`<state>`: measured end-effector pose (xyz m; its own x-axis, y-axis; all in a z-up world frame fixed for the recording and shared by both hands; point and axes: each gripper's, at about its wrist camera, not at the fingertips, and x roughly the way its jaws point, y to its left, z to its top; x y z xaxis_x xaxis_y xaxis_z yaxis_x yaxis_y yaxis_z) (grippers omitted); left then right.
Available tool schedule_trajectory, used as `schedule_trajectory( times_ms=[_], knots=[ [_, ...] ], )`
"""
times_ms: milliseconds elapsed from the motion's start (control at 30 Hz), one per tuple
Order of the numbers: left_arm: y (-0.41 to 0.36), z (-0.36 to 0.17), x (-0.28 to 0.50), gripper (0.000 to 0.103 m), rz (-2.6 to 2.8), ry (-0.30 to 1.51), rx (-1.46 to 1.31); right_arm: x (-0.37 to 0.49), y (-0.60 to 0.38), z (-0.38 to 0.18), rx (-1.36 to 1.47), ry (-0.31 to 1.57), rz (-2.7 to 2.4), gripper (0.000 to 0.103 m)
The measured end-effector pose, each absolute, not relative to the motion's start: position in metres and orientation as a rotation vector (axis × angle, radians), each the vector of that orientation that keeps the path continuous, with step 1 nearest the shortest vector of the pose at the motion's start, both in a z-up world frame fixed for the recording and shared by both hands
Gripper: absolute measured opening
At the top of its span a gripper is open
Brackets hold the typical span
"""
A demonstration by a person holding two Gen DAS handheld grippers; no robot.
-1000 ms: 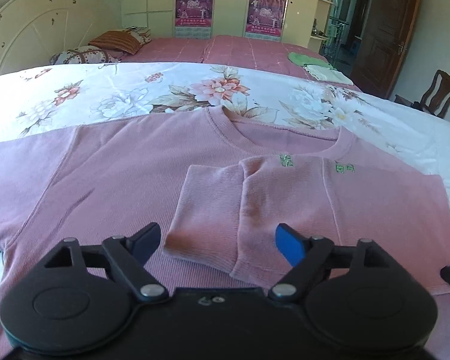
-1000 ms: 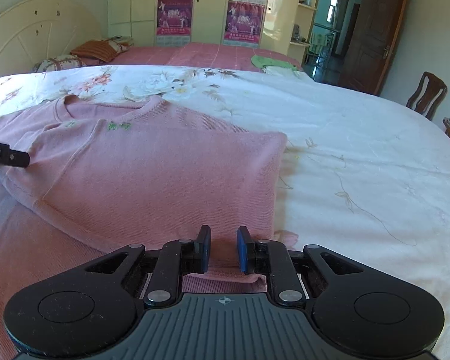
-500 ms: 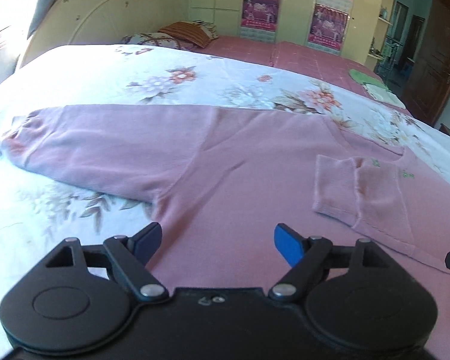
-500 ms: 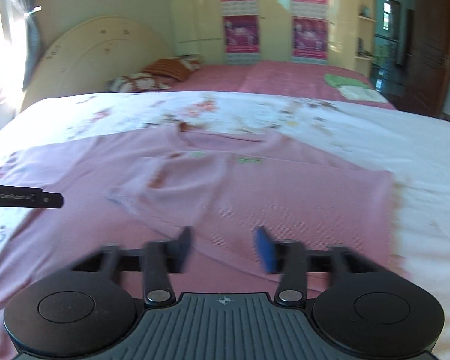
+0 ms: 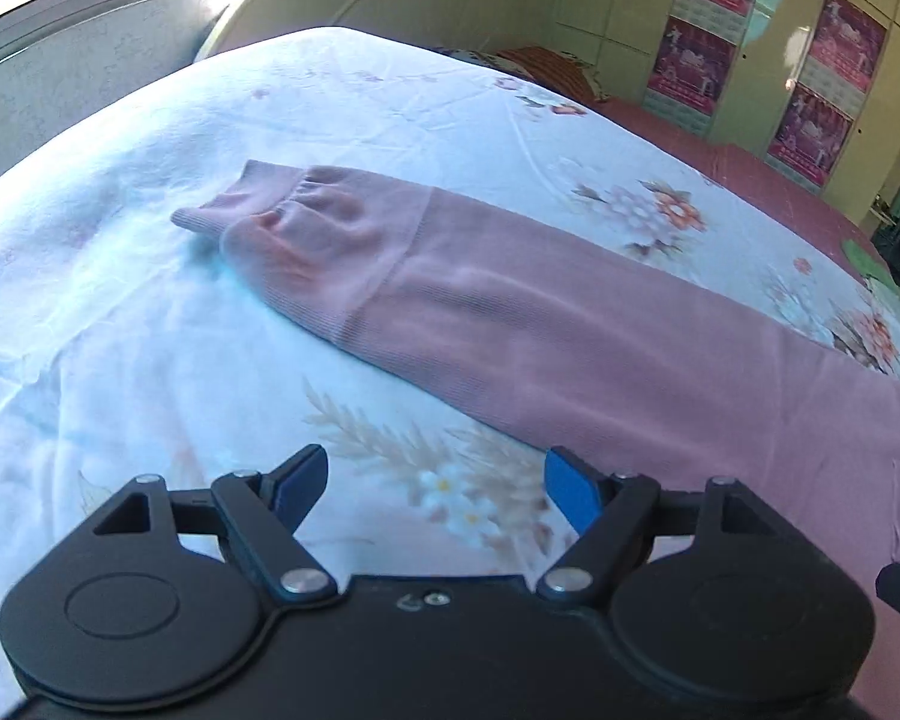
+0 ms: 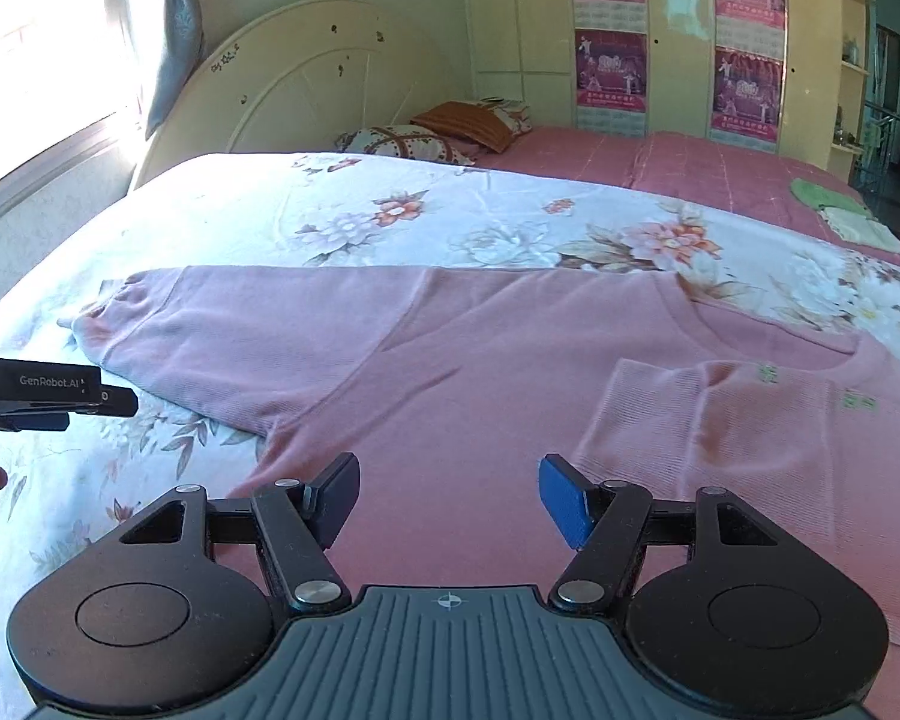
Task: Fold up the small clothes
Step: 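Move the left tool to the other sleeve's cuff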
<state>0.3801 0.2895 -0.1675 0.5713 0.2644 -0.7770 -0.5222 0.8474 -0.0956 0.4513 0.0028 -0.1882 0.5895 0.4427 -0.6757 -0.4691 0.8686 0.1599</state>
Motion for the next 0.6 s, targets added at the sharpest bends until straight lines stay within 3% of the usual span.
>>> schedule_trajectory(
  times_ms=[333,500,600],
  knots=[
    [0.393,-0.183,0.393,0.08,0.55,0.82,-0.513,0.478,0.071,-0.208,-0.068,0.798,0.52,0.067],
    [0.41,-0.189,0.404,0.088,0.529,0.776,-0.568,0.484,0.081,-0.215,-0.076,0.815,0.506,0.067],
    [0.42,-0.193,0.413,0.077,0.525,0.73,-0.595,0.486,0.081,-0.215,-0.079,0.812,0.493,0.067]
  ],
)
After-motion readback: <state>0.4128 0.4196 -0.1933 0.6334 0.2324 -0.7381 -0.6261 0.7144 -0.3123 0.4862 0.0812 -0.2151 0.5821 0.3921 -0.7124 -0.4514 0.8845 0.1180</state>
